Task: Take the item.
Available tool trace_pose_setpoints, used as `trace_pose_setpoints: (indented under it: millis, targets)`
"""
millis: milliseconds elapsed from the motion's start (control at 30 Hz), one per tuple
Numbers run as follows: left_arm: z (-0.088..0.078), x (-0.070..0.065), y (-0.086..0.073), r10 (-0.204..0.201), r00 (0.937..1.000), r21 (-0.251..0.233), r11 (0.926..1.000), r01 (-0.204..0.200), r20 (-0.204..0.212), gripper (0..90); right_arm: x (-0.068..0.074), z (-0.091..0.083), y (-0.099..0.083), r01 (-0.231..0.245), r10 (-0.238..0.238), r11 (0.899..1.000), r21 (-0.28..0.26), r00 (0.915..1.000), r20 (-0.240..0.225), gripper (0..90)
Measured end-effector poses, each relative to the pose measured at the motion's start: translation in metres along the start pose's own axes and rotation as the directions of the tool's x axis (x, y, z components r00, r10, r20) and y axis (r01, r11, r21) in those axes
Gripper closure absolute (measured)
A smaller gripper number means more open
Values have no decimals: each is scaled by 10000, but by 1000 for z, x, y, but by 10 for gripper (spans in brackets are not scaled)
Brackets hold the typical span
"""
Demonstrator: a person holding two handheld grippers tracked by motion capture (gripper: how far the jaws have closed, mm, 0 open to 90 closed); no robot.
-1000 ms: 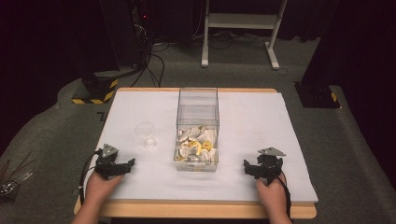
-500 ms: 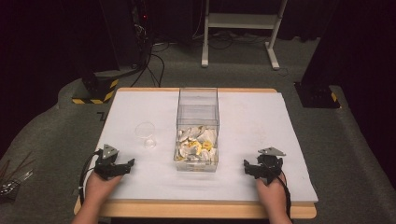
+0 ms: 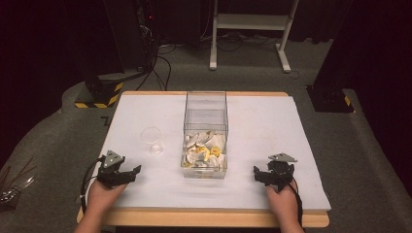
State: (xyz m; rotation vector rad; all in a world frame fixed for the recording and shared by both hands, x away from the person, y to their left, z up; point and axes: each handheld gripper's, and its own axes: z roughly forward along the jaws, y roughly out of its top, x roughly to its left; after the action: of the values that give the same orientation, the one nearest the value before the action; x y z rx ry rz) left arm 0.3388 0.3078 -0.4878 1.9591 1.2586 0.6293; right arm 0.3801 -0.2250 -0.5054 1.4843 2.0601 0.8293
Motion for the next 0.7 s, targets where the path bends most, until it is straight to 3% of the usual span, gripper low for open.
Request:
trace_pose_setpoints:
  millis: [400,700]
  targets:
    - [-7,-12,8,231,9974,-259,9994,-214,686,271,0,0,0,0,0,10000,0,10000,-1,83]
    - [-12,-20,15,128,9939,-650,9979,-57,1098,267,0,0,0,1,-1,10000,-2,10000,4,83]
